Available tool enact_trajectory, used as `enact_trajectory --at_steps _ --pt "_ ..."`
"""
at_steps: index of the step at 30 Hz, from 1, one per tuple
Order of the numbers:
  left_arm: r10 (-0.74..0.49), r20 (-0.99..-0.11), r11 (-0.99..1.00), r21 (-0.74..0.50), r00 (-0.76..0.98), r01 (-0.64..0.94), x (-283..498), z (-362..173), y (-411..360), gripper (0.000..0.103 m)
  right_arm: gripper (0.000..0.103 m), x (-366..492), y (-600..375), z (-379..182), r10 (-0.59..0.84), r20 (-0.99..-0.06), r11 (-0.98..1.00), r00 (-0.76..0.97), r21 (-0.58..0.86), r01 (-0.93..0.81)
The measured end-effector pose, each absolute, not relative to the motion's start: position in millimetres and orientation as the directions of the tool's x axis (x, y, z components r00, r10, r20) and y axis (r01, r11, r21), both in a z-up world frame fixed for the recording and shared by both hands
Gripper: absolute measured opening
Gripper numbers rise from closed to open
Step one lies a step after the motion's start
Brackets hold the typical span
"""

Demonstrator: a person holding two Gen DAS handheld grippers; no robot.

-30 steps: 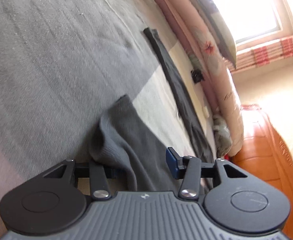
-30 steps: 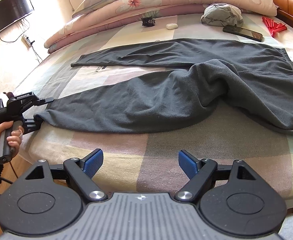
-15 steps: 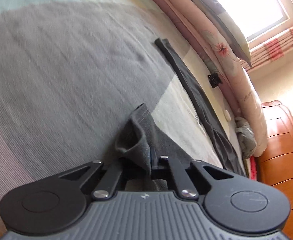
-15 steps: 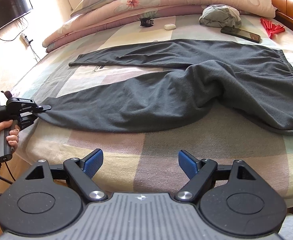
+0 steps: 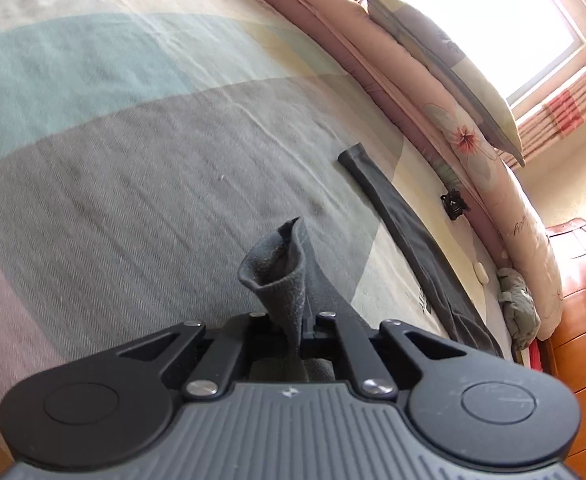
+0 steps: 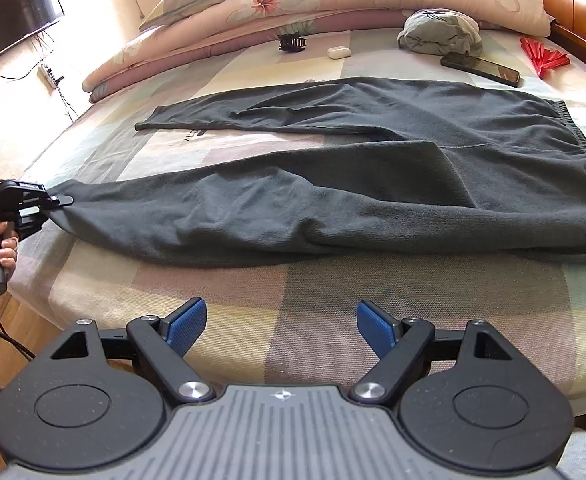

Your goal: Fold clothes

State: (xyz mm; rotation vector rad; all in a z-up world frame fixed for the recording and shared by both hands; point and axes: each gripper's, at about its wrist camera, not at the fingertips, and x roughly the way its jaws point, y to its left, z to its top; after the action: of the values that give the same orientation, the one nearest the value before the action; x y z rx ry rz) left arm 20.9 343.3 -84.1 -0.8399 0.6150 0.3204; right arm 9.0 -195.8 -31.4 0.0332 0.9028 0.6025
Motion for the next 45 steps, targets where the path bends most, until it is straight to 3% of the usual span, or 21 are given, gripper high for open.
enact_trajectory --at_steps 11,18,28,34,37,39,41,45 --pt "0.027 -0.644 0.645 -0.573 0.765 -0.505 17 -87 340 0.004 0.085 22 -240 -30 0.423 -0.710 0.897 0.563 0.241 -0.371" --pt "0.024 -0.677 0.643 -0.553 0.735 -0.530 14 -98 336 0.005 0.073 52 -328 -39 0.295 -0.710 0.953 0.639 0.269 -0.140" --pt "0.009 -0.685 0.626 -0.564 0.729 -0.538 15 -103 337 0.006 0.070 82 -388 -73 0.366 -0.679 0.880 0.636 0.475 0.001" --pt "-0.004 -0.674 0.607 -0.589 0.739 -0.534 15 -106 338 0.012 0.059 94 -414 -97 0.433 -0.613 0.764 0.661 0.639 0.092" --pt "-0.002 -0.676 0.606 -0.587 0.737 -0.537 17 -107 338 0.013 0.045 99 -426 -107 0.438 -0.584 0.697 0.683 0.701 0.152" --pt "0.000 -0.676 0.605 -0.587 0.737 -0.538 18 -107 338 0.014 0.028 102 -433 -115 0.432 -0.571 0.657 0.698 0.729 0.191" --pt "0.002 -0.676 0.605 -0.586 0.737 -0.539 19 -107 337 0.015 0.022 106 -434 -120 0.420 -0.565 0.640 0.710 0.739 0.209" --pt "0.007 -0.679 0.607 -0.580 0.734 -0.543 21 -107 336 0.015 0.022 115 -428 -124 0.401 -0.553 0.634 0.730 0.743 0.215"
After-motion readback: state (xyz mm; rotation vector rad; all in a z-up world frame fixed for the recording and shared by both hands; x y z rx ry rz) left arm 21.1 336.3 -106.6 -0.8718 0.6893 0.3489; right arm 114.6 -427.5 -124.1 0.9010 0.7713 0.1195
